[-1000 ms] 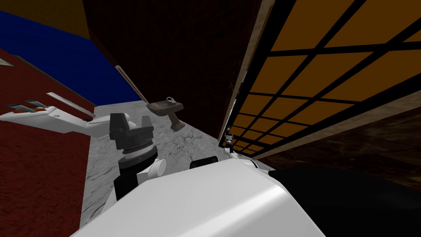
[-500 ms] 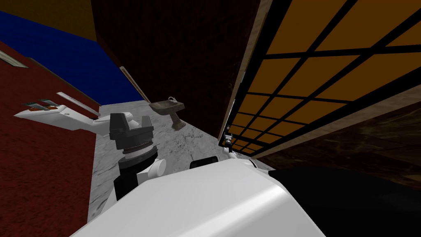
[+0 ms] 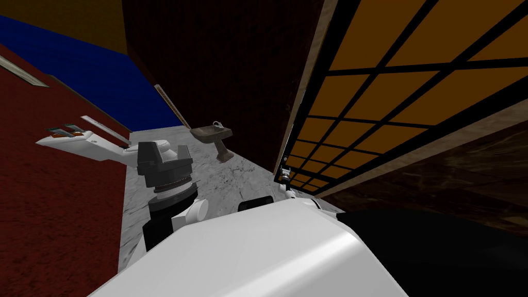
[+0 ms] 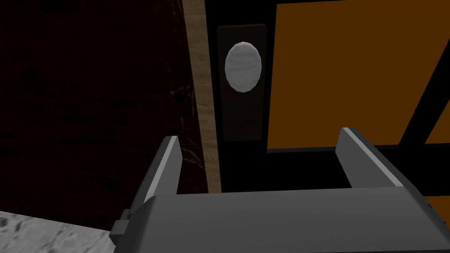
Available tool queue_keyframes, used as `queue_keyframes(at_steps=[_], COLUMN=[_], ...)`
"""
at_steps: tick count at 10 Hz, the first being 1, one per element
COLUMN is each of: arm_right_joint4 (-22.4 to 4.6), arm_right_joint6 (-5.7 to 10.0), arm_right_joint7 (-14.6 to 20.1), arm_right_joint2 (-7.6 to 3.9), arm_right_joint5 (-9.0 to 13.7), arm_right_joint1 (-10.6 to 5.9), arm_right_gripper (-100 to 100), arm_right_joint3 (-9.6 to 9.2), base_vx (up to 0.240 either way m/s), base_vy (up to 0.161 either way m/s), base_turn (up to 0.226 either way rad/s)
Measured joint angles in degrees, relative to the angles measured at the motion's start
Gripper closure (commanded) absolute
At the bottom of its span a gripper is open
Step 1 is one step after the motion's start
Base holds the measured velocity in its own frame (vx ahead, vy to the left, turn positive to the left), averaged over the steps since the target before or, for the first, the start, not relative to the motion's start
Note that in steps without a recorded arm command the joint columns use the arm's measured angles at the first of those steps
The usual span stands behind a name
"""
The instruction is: Pull the door open
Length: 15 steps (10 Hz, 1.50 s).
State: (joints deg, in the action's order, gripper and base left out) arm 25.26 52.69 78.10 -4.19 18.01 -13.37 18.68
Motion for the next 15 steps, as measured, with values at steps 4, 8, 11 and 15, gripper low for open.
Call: queue_keyframes(at_steps=[4, 8, 11, 15], arm_right_joint4=[-4.5, -0.6, -2.0, -2.4], arm_right_joint6=[1.84, 0.17, 0.90, 1.09], arm_right_joint7=[4.6, 8.2, 10.3, 10.3], arm_right_joint2=[-4.36, -7.04, -8.76, -8.81], arm_right_joint5=[-0.1, -0.4, -0.4, -0.5], arm_right_joint1=[0.00, 4.10, 4.25, 4.13], arm_right_gripper=[-100, -100, 100, 100], arm_right_joint3=[-0.30, -0.68, -0.85, -0.85], base_vx=[0.201, 0.152, 0.054, -0.009], base_vy=[-0.006, -0.009, 0.005, -0.003], base_turn=[0.041, 0.040, 0.005, 0.002])
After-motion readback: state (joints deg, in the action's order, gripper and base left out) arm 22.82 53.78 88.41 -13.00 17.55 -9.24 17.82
